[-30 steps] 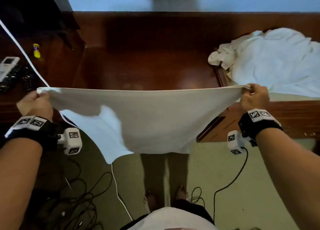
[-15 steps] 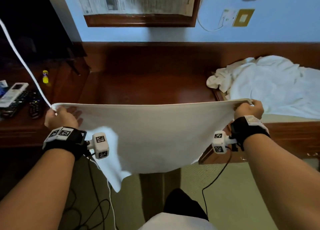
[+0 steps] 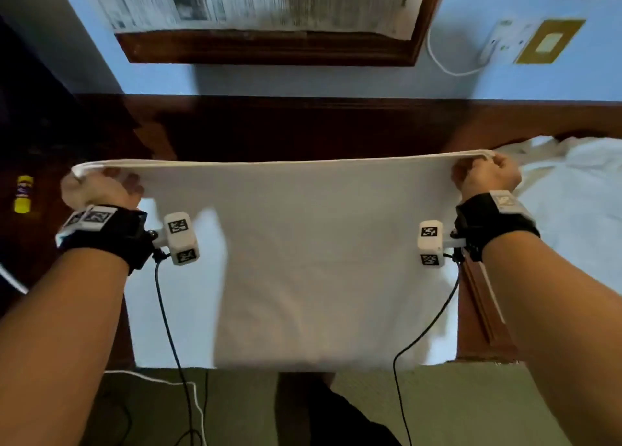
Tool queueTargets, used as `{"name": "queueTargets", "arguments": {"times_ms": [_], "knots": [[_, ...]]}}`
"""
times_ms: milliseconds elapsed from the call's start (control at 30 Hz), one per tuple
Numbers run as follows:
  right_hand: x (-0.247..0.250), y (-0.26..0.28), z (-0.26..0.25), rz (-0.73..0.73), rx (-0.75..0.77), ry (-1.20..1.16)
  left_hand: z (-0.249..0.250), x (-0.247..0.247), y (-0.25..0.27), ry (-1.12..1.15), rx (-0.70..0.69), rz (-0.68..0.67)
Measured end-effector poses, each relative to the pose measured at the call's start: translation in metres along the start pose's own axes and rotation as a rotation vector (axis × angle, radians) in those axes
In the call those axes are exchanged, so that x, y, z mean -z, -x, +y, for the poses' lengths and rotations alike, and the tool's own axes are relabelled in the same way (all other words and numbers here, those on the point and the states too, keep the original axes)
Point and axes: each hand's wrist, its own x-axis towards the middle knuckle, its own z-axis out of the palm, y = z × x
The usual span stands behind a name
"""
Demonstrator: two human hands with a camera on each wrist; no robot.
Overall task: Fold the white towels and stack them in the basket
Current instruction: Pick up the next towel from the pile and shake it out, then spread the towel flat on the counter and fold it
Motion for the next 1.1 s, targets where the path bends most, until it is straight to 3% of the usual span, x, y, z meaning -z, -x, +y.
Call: {"name": "queueTargets", "arguments": {"times_ms": [100,233,267,333,400,467,600,767,867,1000,1100], "knots": [[-0.044,-0.045,0.029,-0.049,-0.008,0.065,-0.014,-0.046,-0.025,-0.049,0.001,0.054],[-0.071,-0.085,0.105,-0.195,-0.018,0.342,-0.073,-0.077,-0.053,-0.362,0.035,-0.19],[-0.069,-0.079,0.126,-0.299,-0.022,0.476,-0.097,-0.074,-0.058,-0.518,0.069,-0.274],[-0.046,-0.056,0.172,-0.534,0.004,0.792,-0.151,-0.05,-0.069,-1.086,0.029,-0.429],[-0.008,-0.026,0.206,-0.743,0.155,1.11,-0.202,-0.015,-0.065,-1.678,-0.079,-0.616],[0.028,-0.006,0.228,-0.909,0.307,1.429,-0.224,0.009,-0.048,-1.97,-0.149,-0.662],[0.04,-0.007,0.236,-1.005,0.364,1.606,-0.226,0.012,-0.053,-2.088,-0.184,-0.663],[-0.026,-0.048,0.237,-1.017,0.389,1.605,-0.219,-0.03,-0.106,-2.078,-0.239,-0.671],[-0.049,-0.052,0.23,-1.005,0.365,1.643,-0.213,-0.046,-0.109,-2.071,-0.298,-0.721],[0.003,0.004,0.224,-1.035,0.451,1.695,-0.223,-0.003,-0.047,-2.122,-0.259,-0.749],[0.054,0.039,0.224,-1.117,0.287,1.736,-0.23,0.041,-0.005,-2.079,-0.066,-0.701]]}}
